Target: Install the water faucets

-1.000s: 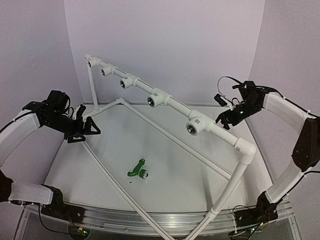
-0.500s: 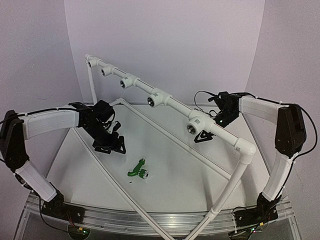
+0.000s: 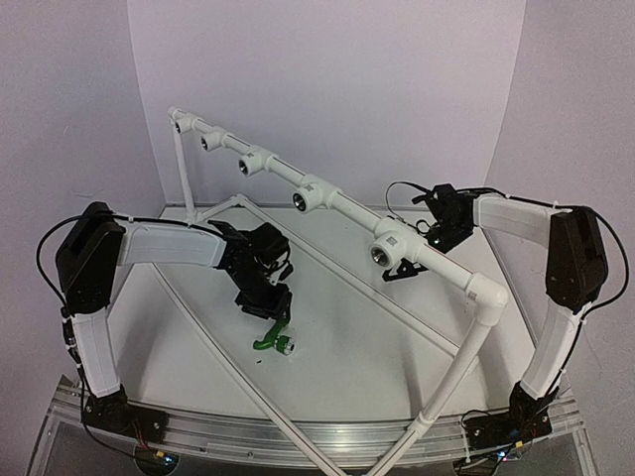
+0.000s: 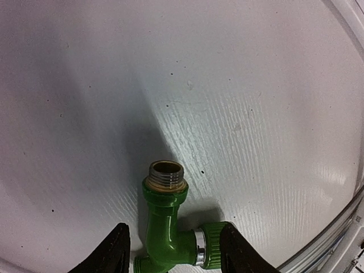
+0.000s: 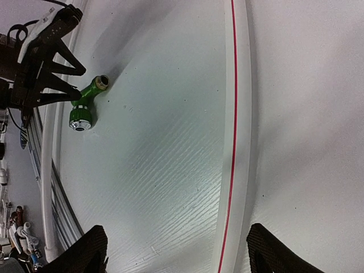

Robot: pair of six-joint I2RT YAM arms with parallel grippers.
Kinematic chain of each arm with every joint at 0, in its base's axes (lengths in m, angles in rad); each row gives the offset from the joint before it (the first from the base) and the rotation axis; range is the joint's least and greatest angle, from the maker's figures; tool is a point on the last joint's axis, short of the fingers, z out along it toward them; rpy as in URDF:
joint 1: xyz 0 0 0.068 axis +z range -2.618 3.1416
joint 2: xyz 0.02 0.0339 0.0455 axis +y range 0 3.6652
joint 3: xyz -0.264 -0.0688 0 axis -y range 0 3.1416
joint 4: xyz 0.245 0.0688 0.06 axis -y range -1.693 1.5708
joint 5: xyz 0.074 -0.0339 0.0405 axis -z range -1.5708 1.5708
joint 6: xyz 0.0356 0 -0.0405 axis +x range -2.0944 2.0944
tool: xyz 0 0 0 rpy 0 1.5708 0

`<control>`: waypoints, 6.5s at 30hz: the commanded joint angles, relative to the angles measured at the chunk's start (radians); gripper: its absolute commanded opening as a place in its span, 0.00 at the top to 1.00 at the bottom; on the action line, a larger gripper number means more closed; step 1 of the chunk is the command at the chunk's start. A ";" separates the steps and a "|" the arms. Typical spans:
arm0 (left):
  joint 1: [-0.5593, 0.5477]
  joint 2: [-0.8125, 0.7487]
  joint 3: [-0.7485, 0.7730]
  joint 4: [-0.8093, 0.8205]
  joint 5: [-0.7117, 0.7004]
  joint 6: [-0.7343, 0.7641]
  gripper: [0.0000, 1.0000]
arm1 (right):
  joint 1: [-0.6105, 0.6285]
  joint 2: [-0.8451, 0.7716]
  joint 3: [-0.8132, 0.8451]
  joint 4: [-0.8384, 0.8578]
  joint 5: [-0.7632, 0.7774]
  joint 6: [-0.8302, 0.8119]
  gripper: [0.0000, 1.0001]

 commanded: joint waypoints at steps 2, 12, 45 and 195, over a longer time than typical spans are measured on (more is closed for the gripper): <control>-0.038 0.002 -0.007 0.032 -0.030 -0.004 0.49 | 0.008 -0.039 -0.026 0.035 -0.044 0.050 0.19; -0.059 0.070 0.029 0.005 -0.151 -0.047 0.58 | 0.024 -0.041 -0.042 0.058 -0.048 0.076 0.20; -0.204 -0.176 -0.111 0.233 -0.194 0.207 0.88 | 0.208 0.025 -0.075 0.253 -0.226 0.374 0.29; -0.120 -0.880 -0.813 1.224 0.161 -0.709 0.65 | 0.415 0.072 0.234 0.578 -0.559 0.856 1.00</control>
